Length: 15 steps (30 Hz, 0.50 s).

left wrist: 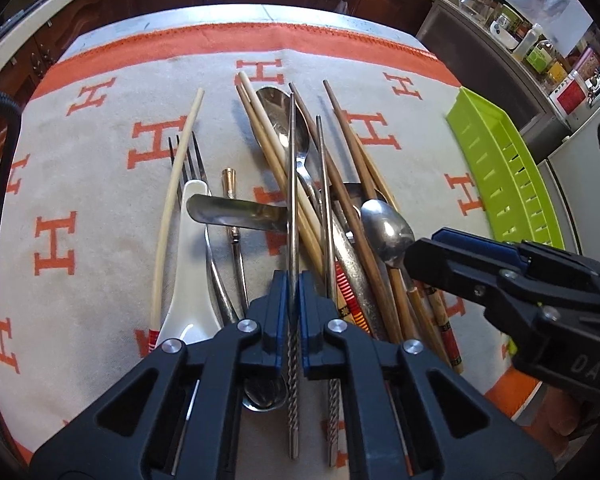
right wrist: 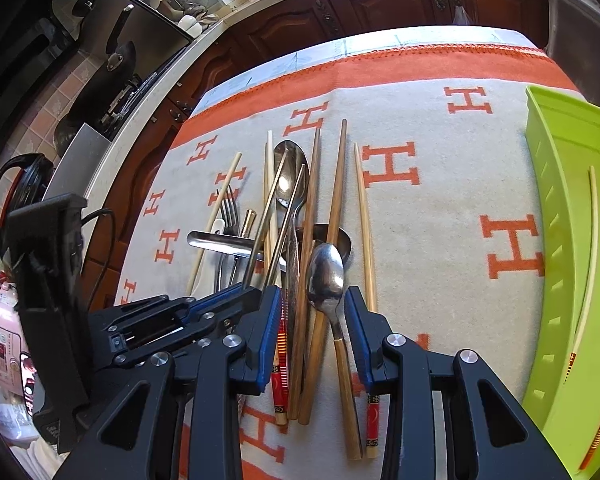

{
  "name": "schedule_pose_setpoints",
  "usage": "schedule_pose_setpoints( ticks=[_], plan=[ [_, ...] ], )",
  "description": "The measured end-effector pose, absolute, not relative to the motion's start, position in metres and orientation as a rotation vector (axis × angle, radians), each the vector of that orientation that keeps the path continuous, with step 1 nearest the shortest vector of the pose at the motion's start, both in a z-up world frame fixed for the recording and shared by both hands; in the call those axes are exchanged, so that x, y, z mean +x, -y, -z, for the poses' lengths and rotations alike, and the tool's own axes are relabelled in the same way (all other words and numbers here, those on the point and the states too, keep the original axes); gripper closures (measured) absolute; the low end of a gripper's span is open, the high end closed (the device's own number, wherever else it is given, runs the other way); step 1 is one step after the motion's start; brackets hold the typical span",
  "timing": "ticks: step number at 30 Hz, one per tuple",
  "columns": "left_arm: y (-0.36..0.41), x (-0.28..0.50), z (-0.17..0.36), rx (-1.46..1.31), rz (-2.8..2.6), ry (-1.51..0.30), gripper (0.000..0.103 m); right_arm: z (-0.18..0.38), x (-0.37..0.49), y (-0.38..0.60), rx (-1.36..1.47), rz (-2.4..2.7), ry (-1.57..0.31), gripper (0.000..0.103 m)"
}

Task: Organize utensils
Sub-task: 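Grasp a metal chopstick with the left tool while the right tool grasps another metal chopstick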

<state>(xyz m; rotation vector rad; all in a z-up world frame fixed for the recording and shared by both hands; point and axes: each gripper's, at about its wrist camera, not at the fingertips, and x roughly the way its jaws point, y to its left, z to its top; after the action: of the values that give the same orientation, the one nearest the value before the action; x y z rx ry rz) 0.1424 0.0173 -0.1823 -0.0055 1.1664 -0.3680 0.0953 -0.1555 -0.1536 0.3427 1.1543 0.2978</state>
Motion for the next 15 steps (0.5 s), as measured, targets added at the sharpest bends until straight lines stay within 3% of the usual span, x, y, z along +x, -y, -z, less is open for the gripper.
schedule_pose_setpoints(
  ticks=[15],
  plan=[
    [-0.084, 0.093, 0.128, -0.161, 0.328, -1.099, 0.100, 0.163, 0.117, 0.105, 0.256, -0.314, -1.166, 0.069]
  ],
)
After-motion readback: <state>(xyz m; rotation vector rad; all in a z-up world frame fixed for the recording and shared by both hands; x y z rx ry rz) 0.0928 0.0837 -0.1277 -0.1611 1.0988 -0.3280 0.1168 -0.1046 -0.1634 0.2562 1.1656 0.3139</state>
